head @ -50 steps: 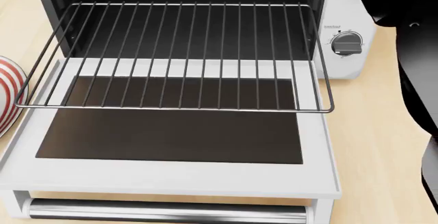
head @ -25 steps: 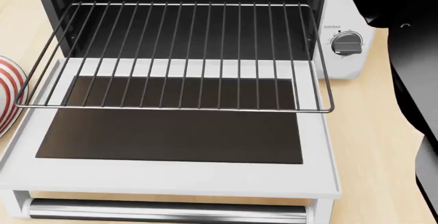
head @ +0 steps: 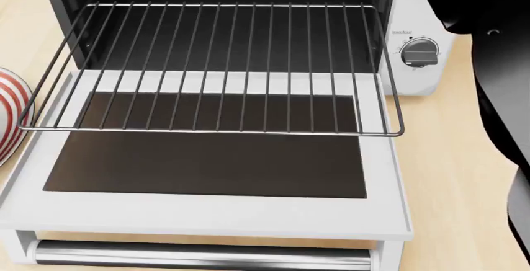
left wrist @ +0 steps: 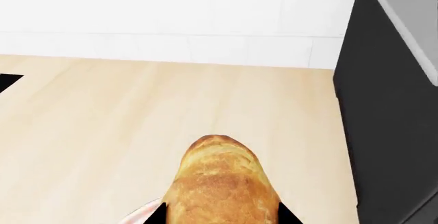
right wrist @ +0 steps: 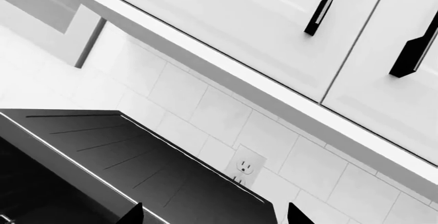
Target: Pick the bread from the rack and place it on the plate on the counter.
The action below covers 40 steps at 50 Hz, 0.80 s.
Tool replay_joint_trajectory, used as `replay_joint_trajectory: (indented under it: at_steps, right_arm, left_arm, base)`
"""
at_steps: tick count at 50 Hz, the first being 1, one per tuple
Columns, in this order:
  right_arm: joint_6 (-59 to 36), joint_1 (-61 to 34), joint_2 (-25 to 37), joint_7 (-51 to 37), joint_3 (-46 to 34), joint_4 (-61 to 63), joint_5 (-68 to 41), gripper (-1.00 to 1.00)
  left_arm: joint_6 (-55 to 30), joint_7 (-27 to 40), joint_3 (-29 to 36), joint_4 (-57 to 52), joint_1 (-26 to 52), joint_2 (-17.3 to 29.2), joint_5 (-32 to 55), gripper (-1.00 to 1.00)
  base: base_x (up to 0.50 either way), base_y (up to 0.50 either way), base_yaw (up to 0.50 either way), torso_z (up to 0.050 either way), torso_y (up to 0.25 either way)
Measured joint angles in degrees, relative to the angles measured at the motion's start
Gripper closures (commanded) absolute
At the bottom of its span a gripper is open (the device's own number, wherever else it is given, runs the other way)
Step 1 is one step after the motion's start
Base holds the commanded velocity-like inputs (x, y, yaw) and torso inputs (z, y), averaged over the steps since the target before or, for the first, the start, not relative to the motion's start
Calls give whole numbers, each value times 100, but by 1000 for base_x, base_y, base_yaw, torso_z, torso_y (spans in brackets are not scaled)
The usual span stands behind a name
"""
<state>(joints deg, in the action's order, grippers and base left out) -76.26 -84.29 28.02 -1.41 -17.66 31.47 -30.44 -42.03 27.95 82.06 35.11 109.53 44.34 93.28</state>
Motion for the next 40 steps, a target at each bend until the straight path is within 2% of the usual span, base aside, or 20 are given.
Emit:
replay_joint_trajectory:
  at_steps: [17, 40]
  right_arm:
    - [-65, -1, 24, -29, 49, 70, -80, -100]
    - [-102, -23, 48, -59, 70, 96, -161, -100]
  left_arm:
    - [30, 458, -107, -443, -379, 327, 310, 100]
    - [189, 398, -86, -483, -840, 689, 314, 100]
  base:
    - [0, 0, 0, 0, 1]
    - [0, 0, 0, 0, 0]
